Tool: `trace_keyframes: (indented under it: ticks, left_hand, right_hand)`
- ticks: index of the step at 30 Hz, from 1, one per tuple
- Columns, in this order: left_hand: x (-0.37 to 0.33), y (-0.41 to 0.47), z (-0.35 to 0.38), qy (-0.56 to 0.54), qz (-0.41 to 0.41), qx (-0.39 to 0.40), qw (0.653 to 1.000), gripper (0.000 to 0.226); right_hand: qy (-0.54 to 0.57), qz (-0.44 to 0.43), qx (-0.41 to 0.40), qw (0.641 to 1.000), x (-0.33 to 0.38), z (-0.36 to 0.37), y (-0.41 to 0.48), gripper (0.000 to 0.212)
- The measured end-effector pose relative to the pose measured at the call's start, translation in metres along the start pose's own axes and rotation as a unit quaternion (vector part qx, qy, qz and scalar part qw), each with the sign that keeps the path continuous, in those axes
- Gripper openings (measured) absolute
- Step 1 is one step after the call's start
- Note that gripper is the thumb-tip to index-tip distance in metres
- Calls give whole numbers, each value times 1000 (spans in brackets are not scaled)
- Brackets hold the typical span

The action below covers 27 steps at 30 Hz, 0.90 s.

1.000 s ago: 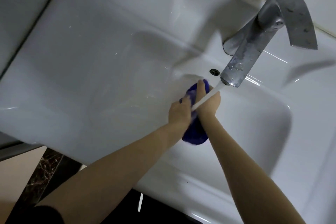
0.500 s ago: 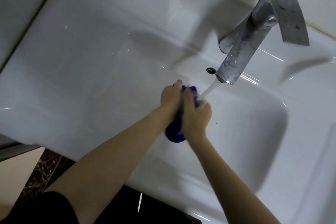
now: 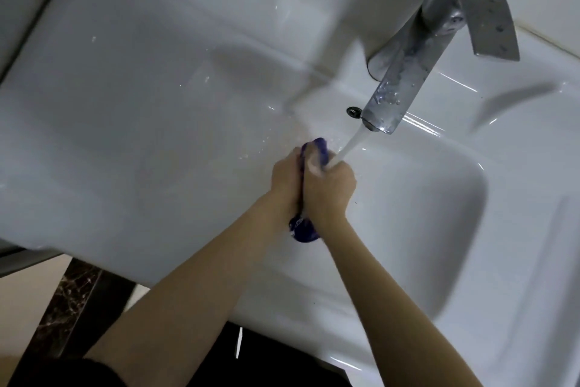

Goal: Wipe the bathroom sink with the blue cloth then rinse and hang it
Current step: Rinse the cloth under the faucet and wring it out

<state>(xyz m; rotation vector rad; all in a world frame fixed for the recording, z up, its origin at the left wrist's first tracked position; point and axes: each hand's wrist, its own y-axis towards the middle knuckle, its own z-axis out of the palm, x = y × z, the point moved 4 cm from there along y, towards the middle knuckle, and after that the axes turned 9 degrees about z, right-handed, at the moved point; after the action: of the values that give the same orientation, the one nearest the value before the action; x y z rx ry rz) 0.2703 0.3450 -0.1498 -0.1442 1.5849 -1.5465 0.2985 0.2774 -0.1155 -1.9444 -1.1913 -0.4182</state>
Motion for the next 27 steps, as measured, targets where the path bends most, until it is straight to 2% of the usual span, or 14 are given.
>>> trace_keyframes:
  ticks: [3, 5, 7, 9, 12, 13, 16, 21, 27]
  left_hand:
    - [16, -9, 10, 60, 7, 27, 998, 31]
    - [0, -1, 13, 100, 52, -5, 994, 29]
    - [-21, 11, 12, 125, 88, -33, 988, 38]
    - [-22, 17, 15, 146, 94, -4, 985, 39]
    - [0, 0, 15, 138, 91, -1, 986, 33]
    - [5, -7, 15, 127, 95, -6, 987, 32]
    - [-3, -17, 14, 95, 81, 48, 991, 37]
    - [-52, -11, -45, 125, 129, -23, 983, 36]
    - [-74, -10, -64, 147, 163, -55, 974, 39]
  right_hand:
    - [21, 90, 10, 996, -8, -17, 46, 46]
    - [88, 107, 31, 990, -21, -20, 41, 40]
    - [108, 85, 29, 990, -26, -13, 10, 44]
    - [72, 37, 5, 997, -21, -12, -10, 51]
    - [43, 29, -27, 998, -4, -20, 17, 46]
    - [56, 48, -17, 997, -1, -23, 31, 42]
    - [142, 137, 44, 979, -10, -19, 49, 31]
    - [240, 223, 136, 935, -8, -8, 29, 36]
    - [204, 207, 149, 945, 7, -4, 15, 43]
